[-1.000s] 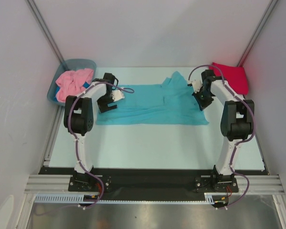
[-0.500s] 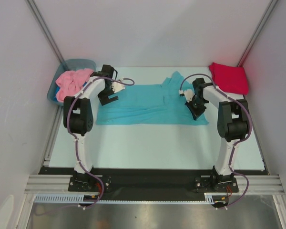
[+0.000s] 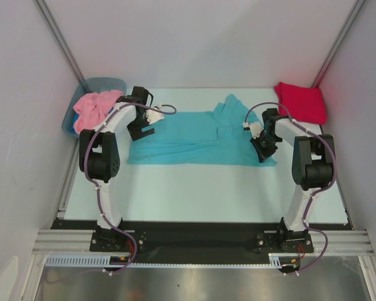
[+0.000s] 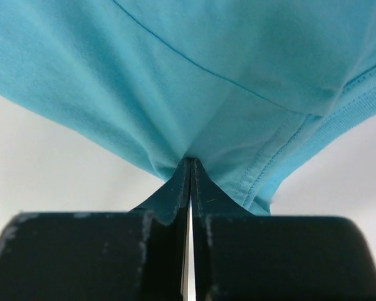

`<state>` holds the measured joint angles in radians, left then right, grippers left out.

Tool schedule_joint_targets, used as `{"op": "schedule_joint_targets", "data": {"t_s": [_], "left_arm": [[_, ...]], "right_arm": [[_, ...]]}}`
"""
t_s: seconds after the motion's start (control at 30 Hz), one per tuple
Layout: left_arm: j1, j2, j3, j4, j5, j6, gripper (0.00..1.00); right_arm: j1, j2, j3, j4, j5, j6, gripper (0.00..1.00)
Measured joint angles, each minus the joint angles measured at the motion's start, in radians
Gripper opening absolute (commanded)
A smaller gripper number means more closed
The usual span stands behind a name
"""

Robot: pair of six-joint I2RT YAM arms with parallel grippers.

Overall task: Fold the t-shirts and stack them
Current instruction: Fold the tshirt

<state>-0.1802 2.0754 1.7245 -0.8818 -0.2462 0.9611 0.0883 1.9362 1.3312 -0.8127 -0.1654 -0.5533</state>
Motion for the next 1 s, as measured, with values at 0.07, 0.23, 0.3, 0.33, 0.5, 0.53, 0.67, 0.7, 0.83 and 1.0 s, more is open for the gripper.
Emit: {"op": "schedule_joint_targets", "data": {"t_s": [0.07,0.23,0.3,0.33,0.5,0.53,0.67,0.7,0.83,1.0], "left_arm": [[0.0,-0.015,-0.014,0.003,0.005,0.001,1.0],[0.0,-0.032,-0.044,0.003,0.016,0.009,1.0],[0.0,-0.032,-0.05,0.003,0.019,0.009,1.0],[0.0,-0.032,-0.054,0.004,0.02,0.01,1.0],[-0.002,-0.037,-0.065,0.002,0.042,0.029,1.0],[-0.003,-0.041,-0.068,-0.002,0.051,0.037,1.0],[-0.016,-0.073,-0.092,-0.029,0.112,0.071,1.0],[-0.021,-0.082,-0.098,-0.035,0.124,0.079,1.0],[-0.061,-0.117,-0.116,-0.079,0.182,0.124,1.0],[-0.108,-0.119,-0.115,-0.141,0.277,0.166,1.0]], "right_arm": [[-0.017,-0.021,-0.03,0.009,0.0,0.0,0.0],[-0.048,-0.076,-0.104,0.027,0.013,-0.003,0.0],[-0.054,-0.089,-0.122,0.029,0.019,-0.005,0.0],[-0.057,-0.093,-0.128,0.03,0.023,-0.005,0.0],[-0.071,-0.106,-0.144,0.032,0.026,-0.009,0.0],[-0.077,-0.107,-0.144,0.029,0.03,-0.009,0.03],[-0.084,-0.107,-0.124,-0.014,0.046,-0.007,0.32],[-0.082,-0.107,-0.107,-0.029,0.052,-0.006,0.33],[-0.045,-0.107,0.026,-0.065,0.067,-0.008,0.36],[0.014,-0.092,0.237,-0.057,0.076,-0.022,0.28]]}}
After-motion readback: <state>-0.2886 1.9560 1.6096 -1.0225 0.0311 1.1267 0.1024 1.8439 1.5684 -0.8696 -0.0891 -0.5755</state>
